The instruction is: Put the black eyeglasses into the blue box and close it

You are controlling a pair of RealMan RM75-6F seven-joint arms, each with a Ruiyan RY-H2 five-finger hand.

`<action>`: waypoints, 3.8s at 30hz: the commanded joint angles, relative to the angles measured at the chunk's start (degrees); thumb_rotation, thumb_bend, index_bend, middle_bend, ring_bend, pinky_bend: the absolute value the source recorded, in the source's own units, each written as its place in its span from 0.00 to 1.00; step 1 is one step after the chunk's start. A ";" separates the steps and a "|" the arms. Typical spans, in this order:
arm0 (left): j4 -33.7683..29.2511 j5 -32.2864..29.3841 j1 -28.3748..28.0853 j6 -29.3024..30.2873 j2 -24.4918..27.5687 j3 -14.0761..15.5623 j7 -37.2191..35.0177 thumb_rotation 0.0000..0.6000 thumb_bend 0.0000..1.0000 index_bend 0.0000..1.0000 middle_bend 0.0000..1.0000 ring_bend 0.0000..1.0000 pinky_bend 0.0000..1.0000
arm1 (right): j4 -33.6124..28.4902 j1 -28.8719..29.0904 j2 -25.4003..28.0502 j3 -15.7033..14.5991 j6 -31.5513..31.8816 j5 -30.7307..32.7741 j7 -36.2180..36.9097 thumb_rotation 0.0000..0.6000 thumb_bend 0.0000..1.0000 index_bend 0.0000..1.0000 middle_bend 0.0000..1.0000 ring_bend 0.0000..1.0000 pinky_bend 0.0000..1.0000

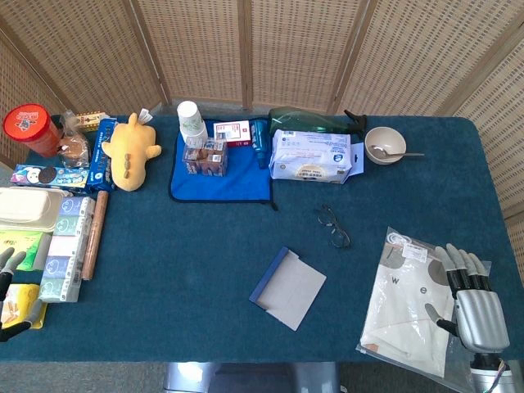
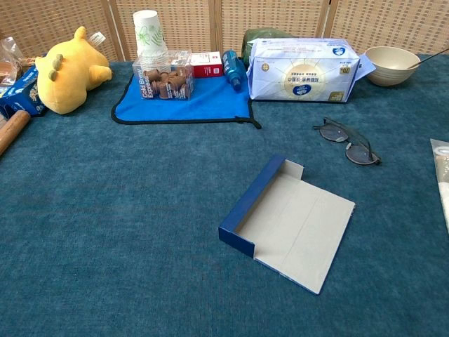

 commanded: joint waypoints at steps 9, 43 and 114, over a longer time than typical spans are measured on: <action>-0.29 0.32 0.27 0.92 0.70 -0.25 -0.26 0.88 0.32 0.09 0.06 0.00 0.00 | 0.76 0.31 -0.42 -0.34 -0.84 -0.48 0.65 1.00 0.19 0.06 0.03 0.00 0.03; -3.66 1.40 -2.07 -0.51 6.04 -1.73 -2.92 0.89 0.32 0.09 0.06 0.00 0.00 | -5.52 24.66 -6.62 3.67 -32.02 -5.24 -5.83 1.00 0.14 0.04 0.03 0.00 0.03; -0.81 -0.38 -3.59 -1.50 5.75 -2.74 -6.84 0.89 0.32 0.09 0.06 0.00 0.00 | -1.51 57.80 -12.70 -0.37 -44.02 44.59 -42.05 1.00 0.20 0.48 0.06 0.00 0.01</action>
